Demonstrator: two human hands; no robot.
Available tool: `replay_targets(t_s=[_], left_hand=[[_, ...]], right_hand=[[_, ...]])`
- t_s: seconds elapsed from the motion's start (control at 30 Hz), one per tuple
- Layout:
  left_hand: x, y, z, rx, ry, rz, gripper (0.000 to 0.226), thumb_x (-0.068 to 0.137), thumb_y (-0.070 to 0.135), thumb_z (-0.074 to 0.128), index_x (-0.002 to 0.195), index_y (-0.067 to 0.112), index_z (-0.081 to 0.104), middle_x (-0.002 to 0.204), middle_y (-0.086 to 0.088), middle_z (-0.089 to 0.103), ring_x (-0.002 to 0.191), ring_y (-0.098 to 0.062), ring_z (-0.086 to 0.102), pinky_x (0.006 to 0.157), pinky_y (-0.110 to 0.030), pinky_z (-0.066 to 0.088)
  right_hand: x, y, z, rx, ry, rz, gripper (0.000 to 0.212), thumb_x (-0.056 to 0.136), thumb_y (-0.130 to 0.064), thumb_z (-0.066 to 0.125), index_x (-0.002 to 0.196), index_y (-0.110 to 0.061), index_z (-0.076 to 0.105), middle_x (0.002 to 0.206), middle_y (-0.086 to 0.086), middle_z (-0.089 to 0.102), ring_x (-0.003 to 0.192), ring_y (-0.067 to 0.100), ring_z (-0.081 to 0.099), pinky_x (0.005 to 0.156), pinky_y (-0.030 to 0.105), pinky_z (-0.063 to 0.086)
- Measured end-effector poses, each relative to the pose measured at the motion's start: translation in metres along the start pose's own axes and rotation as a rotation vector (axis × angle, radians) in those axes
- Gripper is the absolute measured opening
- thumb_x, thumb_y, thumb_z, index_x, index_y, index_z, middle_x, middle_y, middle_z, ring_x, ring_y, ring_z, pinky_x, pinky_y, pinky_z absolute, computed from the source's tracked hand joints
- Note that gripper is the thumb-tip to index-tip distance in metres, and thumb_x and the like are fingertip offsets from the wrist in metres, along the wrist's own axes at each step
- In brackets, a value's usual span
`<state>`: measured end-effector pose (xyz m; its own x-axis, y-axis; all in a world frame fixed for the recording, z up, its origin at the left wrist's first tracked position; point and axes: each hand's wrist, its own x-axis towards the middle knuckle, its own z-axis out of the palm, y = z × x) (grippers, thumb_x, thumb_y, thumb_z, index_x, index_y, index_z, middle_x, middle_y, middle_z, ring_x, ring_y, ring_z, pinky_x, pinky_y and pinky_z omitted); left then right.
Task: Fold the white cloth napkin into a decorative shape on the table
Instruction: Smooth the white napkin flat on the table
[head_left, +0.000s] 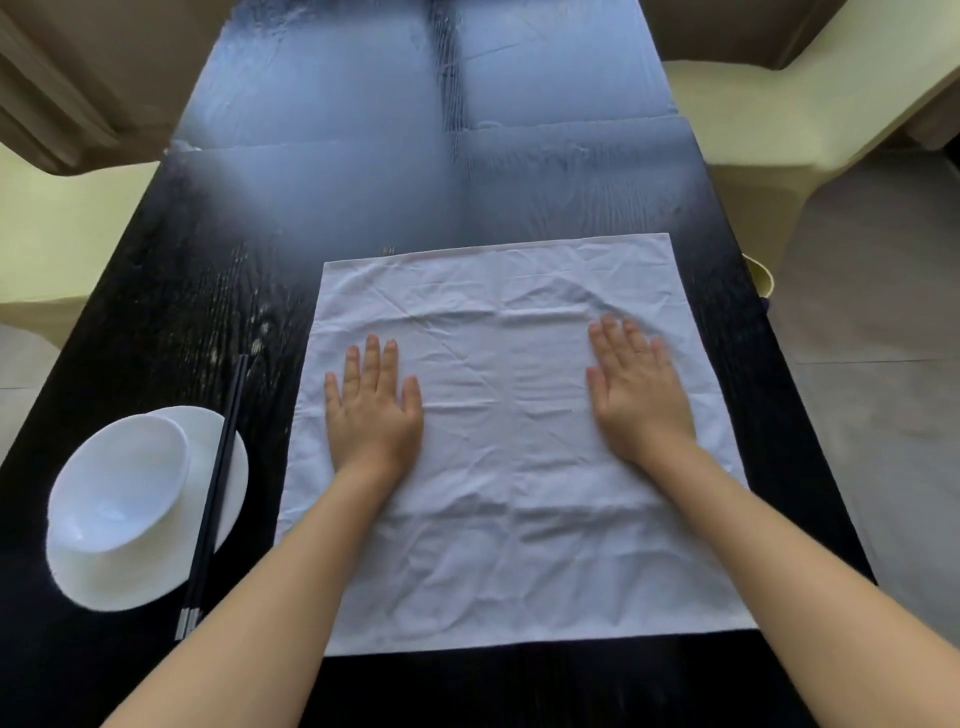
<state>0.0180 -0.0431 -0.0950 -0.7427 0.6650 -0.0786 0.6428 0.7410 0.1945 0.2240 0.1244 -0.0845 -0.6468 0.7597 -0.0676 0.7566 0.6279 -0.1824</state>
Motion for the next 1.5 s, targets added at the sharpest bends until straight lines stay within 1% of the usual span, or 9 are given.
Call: replay_targets(t_s=[0.27, 0.4, 0.53, 0.73, 0.9, 1.1, 1.3, 1.4, 1.5], left_hand=[[-0.028, -0.016, -0.012, -0.025, -0.088, 0.025, 0.053, 0.1, 0.035, 0.017, 0.149, 0.019, 0.003, 0.158, 0.0, -0.004, 0.145, -0.015, -0.007, 0.118, -0.038, -0.006], [-0.072, 0.018, -0.001, -0.089, -0.029, 0.024, 0.052, 0.1, 0.032, 0.018, 0.148, 0.022, 0.003, 0.158, 0.002, -0.003, 0.145, -0.014, -0.006, 0.116, -0.038, -0.008], [-0.092, 0.001, 0.004, 0.004, -0.011, 0.047, 0.067, 0.083, 0.042, -0.005, 0.148, 0.025, 0.002, 0.158, 0.005, -0.002, 0.145, -0.012, -0.003, 0.115, -0.04, -0.008], [-0.099, -0.044, -0.003, 0.016, -0.022, -0.028, 0.055, 0.097, 0.037, 0.018, 0.148, 0.022, 0.005, 0.158, 0.004, 0.002, 0.145, -0.013, -0.002, 0.118, -0.039, -0.005], [-0.107, -0.068, -0.008, 0.07, -0.026, 0.018, 0.075, 0.082, 0.052, 0.0, 0.148, 0.017, 0.011, 0.157, 0.0, 0.008, 0.145, -0.014, 0.004, 0.117, -0.036, -0.004], [-0.14, -0.053, -0.01, 0.007, 0.026, 0.084, 0.067, 0.089, 0.045, 0.007, 0.146, 0.011, 0.011, 0.156, -0.007, 0.008, 0.143, -0.018, 0.003, 0.114, -0.035, -0.01], [-0.152, -0.01, 0.006, -0.03, -0.044, 0.224, 0.061, 0.088, 0.049, 0.007, 0.143, 0.026, 0.0, 0.152, 0.008, -0.004, 0.141, -0.009, -0.008, 0.113, -0.033, -0.014], [-0.155, -0.035, 0.003, 0.019, -0.056, 0.209, 0.064, 0.085, 0.055, 0.006, 0.143, 0.029, -0.004, 0.151, 0.01, -0.008, 0.14, -0.008, -0.01, 0.111, -0.03, -0.019], [-0.161, -0.054, -0.004, 0.039, -0.094, 0.195, 0.066, 0.085, 0.057, 0.005, 0.143, 0.028, -0.004, 0.154, 0.008, -0.006, 0.141, -0.009, -0.011, 0.11, -0.027, -0.021]], right_hand=[[-0.005, -0.001, -0.008, 0.006, -0.06, 0.118, 0.055, 0.098, -0.031, 0.014, 0.148, -0.012, 0.005, 0.159, 0.004, -0.001, 0.146, 0.018, -0.002, 0.119, 0.039, -0.002], [-0.045, -0.096, 0.008, 0.159, -0.033, -0.106, 0.063, 0.09, -0.035, 0.011, 0.143, -0.005, 0.027, 0.154, 0.014, 0.024, 0.143, 0.027, 0.021, 0.117, 0.04, 0.009], [-0.091, -0.133, 0.031, 0.109, -0.031, -0.191, 0.054, 0.088, -0.033, 0.03, 0.133, -0.008, 0.048, 0.141, 0.01, 0.049, 0.132, 0.025, 0.044, 0.112, 0.04, 0.018], [-0.116, -0.066, 0.026, 0.018, 0.006, -0.103, 0.057, 0.092, -0.036, 0.022, 0.144, -0.015, 0.029, 0.153, 0.003, 0.029, 0.142, 0.021, 0.024, 0.115, 0.036, 0.001], [-0.133, -0.019, 0.011, 0.002, -0.053, 0.037, 0.062, 0.086, -0.044, -0.002, 0.145, -0.023, -0.005, 0.157, -0.006, -0.005, 0.142, 0.007, -0.011, 0.116, 0.031, -0.011], [-0.14, -0.034, 0.009, 0.03, 0.005, 0.243, 0.064, 0.091, -0.041, 0.005, 0.147, -0.012, 0.0, 0.159, 0.004, -0.003, 0.146, 0.017, -0.005, 0.118, 0.036, -0.008], [-0.149, -0.12, 0.029, 0.062, -0.082, -0.136, 0.057, 0.088, -0.034, 0.031, 0.139, -0.009, 0.039, 0.147, 0.008, 0.041, 0.136, 0.024, 0.037, 0.112, 0.038, 0.008], [-0.152, -0.088, 0.028, 0.048, -0.066, -0.132, 0.059, 0.09, -0.039, 0.028, 0.143, -0.014, 0.03, 0.152, 0.005, 0.031, 0.141, 0.023, 0.024, 0.114, 0.035, -0.001], [-0.162, -0.053, 0.021, 0.016, -0.064, -0.066, 0.063, 0.089, -0.048, 0.011, 0.146, -0.02, 0.002, 0.155, -0.003, -0.001, 0.143, 0.015, -0.004, 0.113, 0.029, -0.016]])
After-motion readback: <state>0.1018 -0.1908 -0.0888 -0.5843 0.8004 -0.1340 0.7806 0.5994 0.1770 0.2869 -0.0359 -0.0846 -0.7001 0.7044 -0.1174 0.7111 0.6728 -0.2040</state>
